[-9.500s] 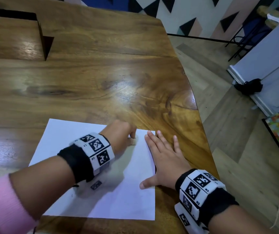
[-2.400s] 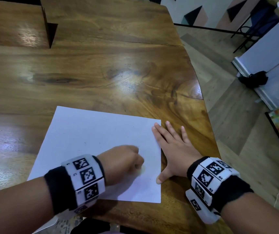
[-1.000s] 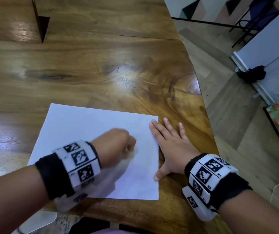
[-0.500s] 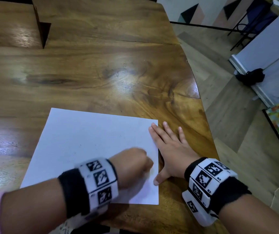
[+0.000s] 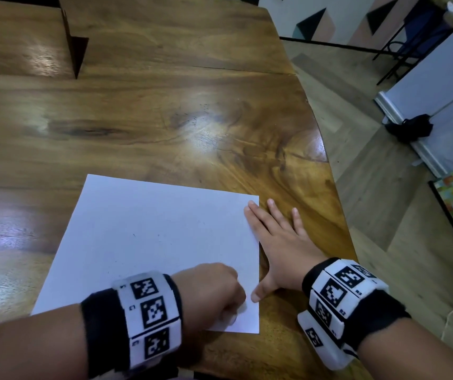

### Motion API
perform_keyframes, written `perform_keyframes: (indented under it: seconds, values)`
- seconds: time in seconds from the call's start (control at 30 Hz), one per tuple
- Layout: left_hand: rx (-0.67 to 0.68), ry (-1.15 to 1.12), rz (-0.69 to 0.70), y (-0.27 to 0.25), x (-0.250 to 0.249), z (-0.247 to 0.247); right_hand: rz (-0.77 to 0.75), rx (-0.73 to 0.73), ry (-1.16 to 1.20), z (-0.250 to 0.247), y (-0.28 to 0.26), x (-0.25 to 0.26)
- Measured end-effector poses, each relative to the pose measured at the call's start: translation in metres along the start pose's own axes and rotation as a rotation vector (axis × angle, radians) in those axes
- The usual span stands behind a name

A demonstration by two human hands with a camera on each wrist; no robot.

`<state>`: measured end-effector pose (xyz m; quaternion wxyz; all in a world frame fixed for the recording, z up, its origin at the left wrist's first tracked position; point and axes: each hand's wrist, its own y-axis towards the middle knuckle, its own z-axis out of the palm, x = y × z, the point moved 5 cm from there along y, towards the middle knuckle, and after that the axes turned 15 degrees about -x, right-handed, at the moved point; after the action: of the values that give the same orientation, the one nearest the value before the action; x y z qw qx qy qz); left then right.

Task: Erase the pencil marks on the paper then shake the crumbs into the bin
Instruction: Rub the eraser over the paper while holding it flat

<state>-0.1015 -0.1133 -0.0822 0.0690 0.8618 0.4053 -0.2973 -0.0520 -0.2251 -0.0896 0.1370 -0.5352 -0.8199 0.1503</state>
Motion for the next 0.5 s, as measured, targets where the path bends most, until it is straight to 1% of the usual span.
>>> perform_keyframes:
  seconds: [0.03,0.1,0.13,0.17,0.2,0.23,0.27,0.3,0.33,0.37,0.4,0.43,0.5]
  values:
    - [-0.016,0.001,-0.035,0.001,0.004,-0.004,0.0,0.0,-0.002,0.0,0.0,0.0]
    - [-0.147,0.04,-0.116,0.011,0.018,-0.014,0.002,0.003,-0.004,0.0,0.0,0.0]
    - [-0.212,0.055,-0.131,0.012,0.023,-0.018,0.003,0.006,-0.004,0.0,0.0,0.0]
    - [-0.233,0.03,-0.156,0.011,0.026,-0.018,0.004,0.009,-0.005,0.0,0.0,0.001]
    - [-0.215,-0.012,-0.147,0.004,0.027,-0.015,0.004,0.01,-0.007,0.0,0.0,0.0]
    - [-0.157,-0.016,-0.093,-0.002,0.022,-0.01,0.005,0.01,-0.008,0.0,0.0,0.0]
    - [-0.067,0.001,-0.033,-0.009,0.016,-0.004,0.006,0.011,-0.007,0.0,0.0,0.0]
    - [0.0,0.01,0.001,-0.018,0.014,0.001,0.006,0.013,-0.006,0.0,0.0,0.0]
    - [0.059,0.027,0.013,-0.022,0.016,0.002,0.005,0.013,-0.004,0.0,0.0,0.0]
    - [0.086,0.069,0.056,-0.023,0.019,0.0,0.005,0.013,-0.004,0.0,0.0,0.0]
    - [0.075,0.047,-0.003,-0.018,0.028,-0.002,0.004,0.014,-0.003,0.0,0.0,0.0]
    - [0.047,0.011,-0.107,-0.009,0.037,-0.008,0.003,0.015,-0.003,0.0,0.001,0.0]
    - [-0.17,-0.008,-0.248,0.007,0.052,-0.031,0.002,0.019,-0.007,0.0,0.001,0.001]
